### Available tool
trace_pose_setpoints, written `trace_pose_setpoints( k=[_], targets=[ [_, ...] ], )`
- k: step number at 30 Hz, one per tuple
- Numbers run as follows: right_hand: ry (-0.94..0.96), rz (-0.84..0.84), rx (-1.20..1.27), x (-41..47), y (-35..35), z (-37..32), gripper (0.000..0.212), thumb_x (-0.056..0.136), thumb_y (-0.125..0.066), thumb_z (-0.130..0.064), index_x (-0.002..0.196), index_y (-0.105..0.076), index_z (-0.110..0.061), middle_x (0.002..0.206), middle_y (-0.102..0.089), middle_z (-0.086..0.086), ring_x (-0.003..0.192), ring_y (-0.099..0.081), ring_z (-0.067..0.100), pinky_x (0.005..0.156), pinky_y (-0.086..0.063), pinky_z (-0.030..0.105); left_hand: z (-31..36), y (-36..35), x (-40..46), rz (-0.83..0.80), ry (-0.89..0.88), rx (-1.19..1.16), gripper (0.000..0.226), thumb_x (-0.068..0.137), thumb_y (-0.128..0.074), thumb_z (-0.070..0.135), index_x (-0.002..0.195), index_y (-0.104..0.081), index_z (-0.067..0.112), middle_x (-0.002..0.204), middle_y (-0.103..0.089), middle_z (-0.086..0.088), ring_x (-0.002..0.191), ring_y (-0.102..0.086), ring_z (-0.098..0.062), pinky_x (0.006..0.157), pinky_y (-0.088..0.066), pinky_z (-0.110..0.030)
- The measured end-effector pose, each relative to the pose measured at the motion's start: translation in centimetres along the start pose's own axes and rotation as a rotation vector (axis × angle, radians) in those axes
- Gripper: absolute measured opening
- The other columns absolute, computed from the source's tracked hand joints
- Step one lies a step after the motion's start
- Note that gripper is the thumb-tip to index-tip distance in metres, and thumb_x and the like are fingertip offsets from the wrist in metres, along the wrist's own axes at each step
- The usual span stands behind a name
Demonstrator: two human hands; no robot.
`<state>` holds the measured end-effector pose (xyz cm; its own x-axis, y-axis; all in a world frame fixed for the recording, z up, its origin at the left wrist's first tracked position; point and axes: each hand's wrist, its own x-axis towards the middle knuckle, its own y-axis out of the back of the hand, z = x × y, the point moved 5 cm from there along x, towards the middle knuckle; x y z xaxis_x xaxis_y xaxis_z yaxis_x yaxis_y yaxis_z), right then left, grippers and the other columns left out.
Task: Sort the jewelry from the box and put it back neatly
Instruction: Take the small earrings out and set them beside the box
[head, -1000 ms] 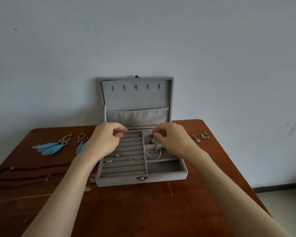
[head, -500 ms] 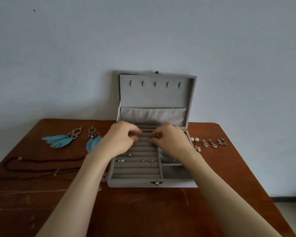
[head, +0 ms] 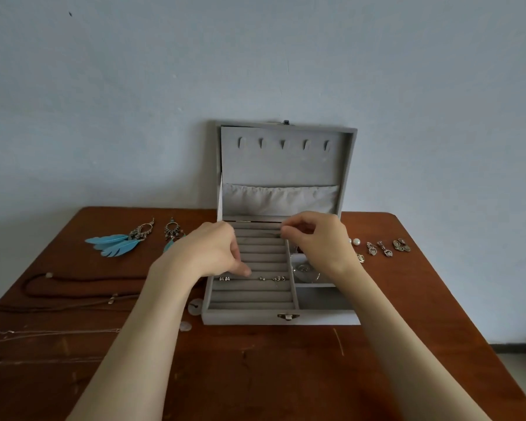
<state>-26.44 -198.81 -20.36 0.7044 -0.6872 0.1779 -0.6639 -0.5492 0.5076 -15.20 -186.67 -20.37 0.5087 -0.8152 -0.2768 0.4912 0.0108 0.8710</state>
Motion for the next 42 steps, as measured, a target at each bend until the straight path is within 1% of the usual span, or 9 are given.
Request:
trace_pose_setpoints(
  k=[4,8,13,16,19,23,31,36,42],
  targets=[
    [-0.014,-0.032,0.046,-0.4,0.4,0.5,0.009,0.083,-0.067,-0.011,0.09,-0.072,-0.015,0.075,-0.067,-0.008,0.069,-0.063,0.004,0.068,-0.051,0.012,0.3,-0.3,0.2,-0.004,0.025,0.015,0.022,0.078,-0.073,0.032,0.09,-0.071,0.013,0.082,-0.062,0.001,0.075,-0.056,-0.01,0.059,-0.039,-0.018],
    [0.006,-0.08,0.065,-0.9,0.8,0.7,0.013,0.083,-0.066,-0.009,0.094,-0.073,-0.014,0.079,-0.068,-0.01,0.067,-0.061,-0.005,0.064,-0.048,0.007,0.7,-0.2,-0.1,0.0,-0.03,0.005,0.013,0.077,-0.074,0.028,0.081,-0.069,0.016,0.076,-0.06,0.004,0.065,-0.051,-0.003,0.051,-0.035,-0.014],
    [0.012,-0.171,0.012,-2.0,1.8,0.9,0.016,0.084,-0.064,-0.008,0.095,-0.073,-0.016,0.085,-0.071,-0.006,0.075,-0.065,0.001,0.072,-0.051,0.01,1.3,0.1,-0.2,0.018,-0.09,-0.034,0.007,0.076,-0.074,0.023,0.078,-0.067,0.021,0.079,-0.063,0.007,0.077,-0.059,-0.007,0.058,-0.041,-0.014],
    [-0.004,-0.144,0.048,-2.5,3.6,1.3,0.012,0.081,-0.068,-0.008,0.087,-0.073,-0.017,0.077,-0.072,-0.004,0.068,-0.065,0.001,0.069,-0.052,0.015,2.3,0.3,-0.3,0.066,-0.155,-0.12,0.007,0.078,-0.073,0.025,0.084,-0.069,0.026,0.087,-0.066,0.01,0.082,-0.059,0.0,0.066,-0.045,-0.011],
    [-0.038,-0.11,0.064,-3.2,6.0,2.2,0.006,0.081,-0.069,-0.011,0.083,-0.07,-0.016,0.07,-0.07,-0.001,0.063,-0.064,0.005,0.064,-0.053,0.016,4.9,0.3,-1.1,0.121,-0.257,-0.226,0.004,0.08,-0.069,0.027,0.084,-0.07,0.027,0.078,-0.064,0.017,0.07,-0.058,0.006,0.06,-0.042,-0.009],
    [-0.085,-0.006,0.01,-3.8,9.0,4.7,0.015,0.08,-0.07,-0.013,0.074,-0.066,-0.027,0.077,-0.069,-0.004,0.07,-0.063,0.01,0.069,-0.052,0.024,8.7,-1.8,-1.8,0.072,-0.354,-0.351,0.003,0.082,-0.068,0.023,0.08,-0.069,0.025,0.072,-0.066,0.012,0.06,-0.056,0.007,0.059,-0.046,-0.01],
    [-0.249,0.099,-0.065,-4.2,13.6,10.5,0.017,0.077,-0.07,-0.008,0.071,-0.069,-0.024,0.063,-0.065,-0.001,0.055,-0.055,0.009,0.066,-0.049,0.023,15.0,-4.3,1.1,0.159,-0.408,-0.3,0.009,0.085,-0.065,0.018,0.087,-0.073,0.021,0.07,-0.06,0.019,0.058,-0.053,0.007,0.065,-0.039,-0.012],
    [-0.218,0.099,-0.18,-3.4,13.9,11.3,0.008,0.077,-0.071,-0.013,0.077,-0.07,-0.021,0.074,-0.066,-0.008,0.073,-0.059,0.006,0.063,-0.038,0.007,17.1,-5.6,3.9,0.165,-0.366,-0.25,0.01,0.084,-0.066,0.012,0.09,-0.073,0.015,0.074,-0.063,0.009,0.07,-0.058,-0.005,0.074,-0.048,-0.023],
    [-0.205,0.127,-0.165,-3.7,13.4,12.1,0.017,0.077,-0.072,-0.025,0.066,-0.064,-0.036,0.076,-0.06,-0.022,0.088,-0.059,0.008,0.091,-0.042,0.03,17.7,-7.3,5.6,0.238,-0.306,-0.152,0.009,0.084,-0.066,0.021,0.089,-0.073,0.019,0.1,-0.068,0.001,0.098,-0.056,-0.016,0.083,-0.042,-0.027]
  ],
)
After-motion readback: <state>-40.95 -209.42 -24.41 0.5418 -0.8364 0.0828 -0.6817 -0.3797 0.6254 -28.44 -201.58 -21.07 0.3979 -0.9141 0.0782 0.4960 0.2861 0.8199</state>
